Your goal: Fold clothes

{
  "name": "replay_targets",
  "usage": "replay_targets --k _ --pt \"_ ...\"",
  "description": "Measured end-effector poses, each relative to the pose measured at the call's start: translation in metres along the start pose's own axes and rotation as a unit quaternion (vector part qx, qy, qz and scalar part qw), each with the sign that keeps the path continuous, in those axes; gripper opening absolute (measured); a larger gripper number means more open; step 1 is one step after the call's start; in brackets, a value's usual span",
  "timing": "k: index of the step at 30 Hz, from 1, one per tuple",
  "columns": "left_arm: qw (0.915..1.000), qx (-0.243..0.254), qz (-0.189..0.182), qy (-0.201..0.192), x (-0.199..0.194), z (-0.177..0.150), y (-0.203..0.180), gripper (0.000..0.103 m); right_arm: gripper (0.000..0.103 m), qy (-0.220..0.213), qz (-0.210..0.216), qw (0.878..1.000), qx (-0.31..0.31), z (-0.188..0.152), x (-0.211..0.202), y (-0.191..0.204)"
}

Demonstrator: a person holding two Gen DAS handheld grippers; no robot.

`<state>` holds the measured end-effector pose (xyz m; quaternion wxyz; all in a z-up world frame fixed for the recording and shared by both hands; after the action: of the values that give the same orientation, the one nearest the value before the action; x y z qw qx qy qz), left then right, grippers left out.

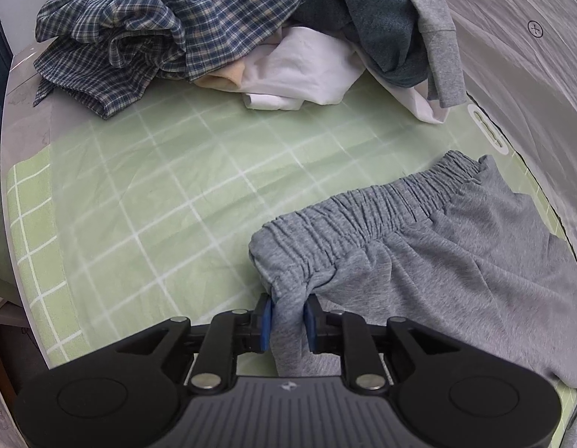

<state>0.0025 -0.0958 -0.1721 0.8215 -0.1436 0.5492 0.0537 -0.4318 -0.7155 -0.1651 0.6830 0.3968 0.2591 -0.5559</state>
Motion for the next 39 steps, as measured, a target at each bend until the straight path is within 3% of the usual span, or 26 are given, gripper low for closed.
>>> replay_targets --k 3,6,9,10,11,18,20,22,25,28,30,31,34,37,39 --pt "1.0000 -0.004 -0.001 0.007 0.003 0.000 0.001 0.021 0.069 0.010 -0.005 1.000 0.001 -0.009 0.011 0.001" --pt "0.9999 -0.003 -0.001 0.011 0.005 -0.002 0.001 0.020 0.053 0.017 -0.006 1.000 -0.009 -0.014 0.018 0.006" --pt "0.9998 0.019 0.001 0.003 0.003 -0.005 -0.002 0.014 0.026 0.019 0.007 0.999 -0.033 -0.015 0.019 0.010" --pt "0.9997 0.026 0.001 0.001 0.002 -0.006 -0.003 0.010 0.008 0.019 0.010 0.999 -0.041 -0.016 0.019 0.012" --pt "0.9996 0.029 -0.001 -0.001 0.001 -0.006 -0.003 0.010 0.003 0.014 0.013 0.999 -0.047 -0.015 0.015 0.013" --pt "0.9973 0.053 -0.021 -0.045 -0.031 0.006 0.006 0.007 0.001 -0.074 0.019 0.996 -0.054 -0.009 -0.057 -0.002" --pt "0.9962 0.060 -0.024 -0.059 -0.040 0.010 0.011 0.007 0.001 -0.076 0.007 0.996 -0.045 -0.017 -0.072 -0.012" --pt "0.9965 0.055 -0.003 -0.062 -0.038 0.011 0.020 0.007 0.001 -0.073 -0.005 0.996 -0.041 -0.028 -0.082 -0.021" --pt "0.9969 0.057 0.025 -0.048 -0.032 0.008 0.032 0.014 0.001 -0.021 -0.005 0.998 -0.057 -0.055 -0.075 -0.032" --pt "0.9946 0.087 0.038 -0.041 -0.036 0.000 0.037 0.026 0.005 0.000 -0.004 0.997 -0.074 -0.071 -0.074 -0.036" --pt "0.9913 0.114 0.043 -0.048 -0.044 -0.007 0.036 0.041 0.027 -0.006 -0.007 0.997 -0.081 -0.073 -0.077 -0.036" --pt "0.9901 0.121 0.047 -0.054 -0.049 -0.010 0.035 0.048 0.047 -0.012 -0.007 0.996 -0.083 -0.071 -0.079 -0.038" --pt "0.9891 0.122 0.042 -0.070 -0.062 -0.019 0.027 0.052 0.056 -0.026 0.000 0.995 -0.094 -0.060 -0.080 -0.042" --pt "0.9888 0.127 0.025 -0.075 -0.072 -0.033 0.009 0.058 0.082 -0.035 0.008 0.994 -0.104 -0.046 -0.078 -0.047" --pt "0.9872 0.139 0.015 -0.077 -0.075 -0.048 -0.007 0.060 0.082 -0.036 0.012 0.994 -0.107 -0.034 -0.073 -0.052"
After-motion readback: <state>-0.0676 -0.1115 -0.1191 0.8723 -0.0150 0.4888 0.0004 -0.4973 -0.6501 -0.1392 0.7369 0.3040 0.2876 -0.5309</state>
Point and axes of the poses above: each gripper's, at about its wrist camera, not at the fingertips, and x roughly the way its jaws point, y to its left, z to its top, the point moved 3 cm from there along x, roughly the way its jaws point, and after that the axes turned 2 degrees about x, right-handed, at the moved point
